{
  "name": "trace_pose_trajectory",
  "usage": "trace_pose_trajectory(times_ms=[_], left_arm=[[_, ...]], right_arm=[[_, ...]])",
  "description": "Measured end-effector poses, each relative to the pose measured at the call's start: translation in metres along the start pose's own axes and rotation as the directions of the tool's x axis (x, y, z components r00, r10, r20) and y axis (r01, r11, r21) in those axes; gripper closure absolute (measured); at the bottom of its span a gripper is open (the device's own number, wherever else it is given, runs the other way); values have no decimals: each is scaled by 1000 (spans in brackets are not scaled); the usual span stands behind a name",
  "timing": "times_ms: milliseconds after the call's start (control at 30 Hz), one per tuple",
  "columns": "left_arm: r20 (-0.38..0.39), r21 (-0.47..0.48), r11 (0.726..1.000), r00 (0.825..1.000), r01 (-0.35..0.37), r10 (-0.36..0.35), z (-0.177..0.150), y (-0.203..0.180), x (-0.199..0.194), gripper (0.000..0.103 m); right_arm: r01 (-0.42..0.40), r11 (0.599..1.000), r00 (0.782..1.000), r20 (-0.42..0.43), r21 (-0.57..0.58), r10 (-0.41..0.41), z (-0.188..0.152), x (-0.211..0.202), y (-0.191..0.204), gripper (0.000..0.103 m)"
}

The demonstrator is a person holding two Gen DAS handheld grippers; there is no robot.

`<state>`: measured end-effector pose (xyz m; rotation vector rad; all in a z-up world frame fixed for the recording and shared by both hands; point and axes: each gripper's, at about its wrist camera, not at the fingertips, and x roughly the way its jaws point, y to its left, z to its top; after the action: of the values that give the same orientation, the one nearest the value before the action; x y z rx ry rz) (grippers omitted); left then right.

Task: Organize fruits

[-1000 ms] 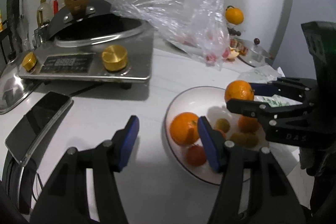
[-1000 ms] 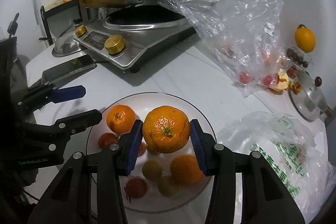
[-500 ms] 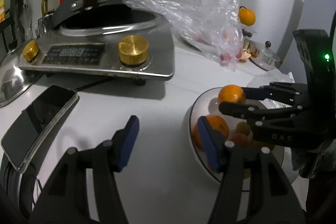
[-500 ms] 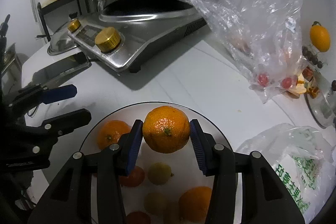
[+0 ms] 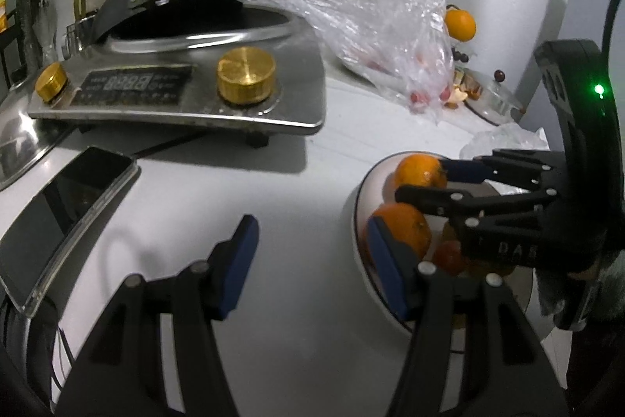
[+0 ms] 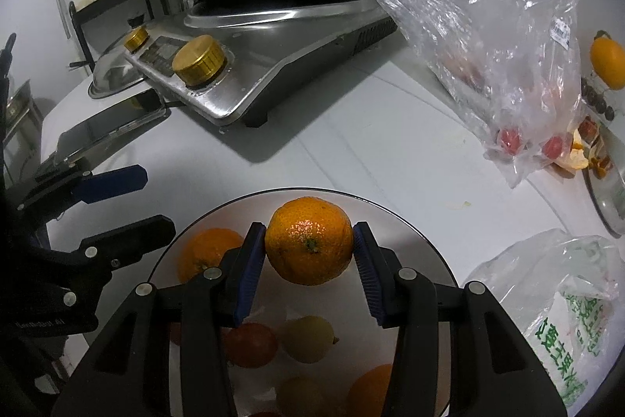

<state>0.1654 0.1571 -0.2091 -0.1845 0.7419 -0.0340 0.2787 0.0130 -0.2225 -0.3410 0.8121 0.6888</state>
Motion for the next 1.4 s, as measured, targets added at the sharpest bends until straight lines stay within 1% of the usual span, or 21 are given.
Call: trace_pose_trajectory(times_ms=[233,433,567,633,733,767,833,867,1400], left_arm=[[-3,9,1000,1000,1,-1,0,-4,0,43],[0,15,1000,1000,-2,2,1,-6,-2,43],[4,19,1000,1000,-4,4,0,-9,-5,43],[8,19,1000,1000,-5,5,0,-10,-8,43],[15,23,1000,1000,-10,9,0,-12,-12,43],[18,25,1000,1000,-10,10,0,-13,-14,43],[25,30,1000,1000,-10,9,0,-16,-17,37],[31,30,1000,1000,-7,6,0,-18,-19,36],[71,53,999,997,6,-10,-8,-50,-53,35]], right_arm=[[-25,999,1000,-13,32,25,-2,1,-4,55],[-27,999,999,-17,32,28,-2,1,-3,54],[-28,999,1000,-8,33,29,-3,-2,-3,50],[-27,999,1000,-2,35,27,-3,-4,-3,45],[-26,999,1000,8,38,26,-3,-7,-4,43],[-26,999,1000,12,37,26,-3,-9,-3,43],[-22,999,1000,19,39,22,-4,-13,-3,43],[-22,999,1000,21,40,21,-5,-15,-4,43],[22,998,997,73,55,-26,-26,-65,-5,43]])
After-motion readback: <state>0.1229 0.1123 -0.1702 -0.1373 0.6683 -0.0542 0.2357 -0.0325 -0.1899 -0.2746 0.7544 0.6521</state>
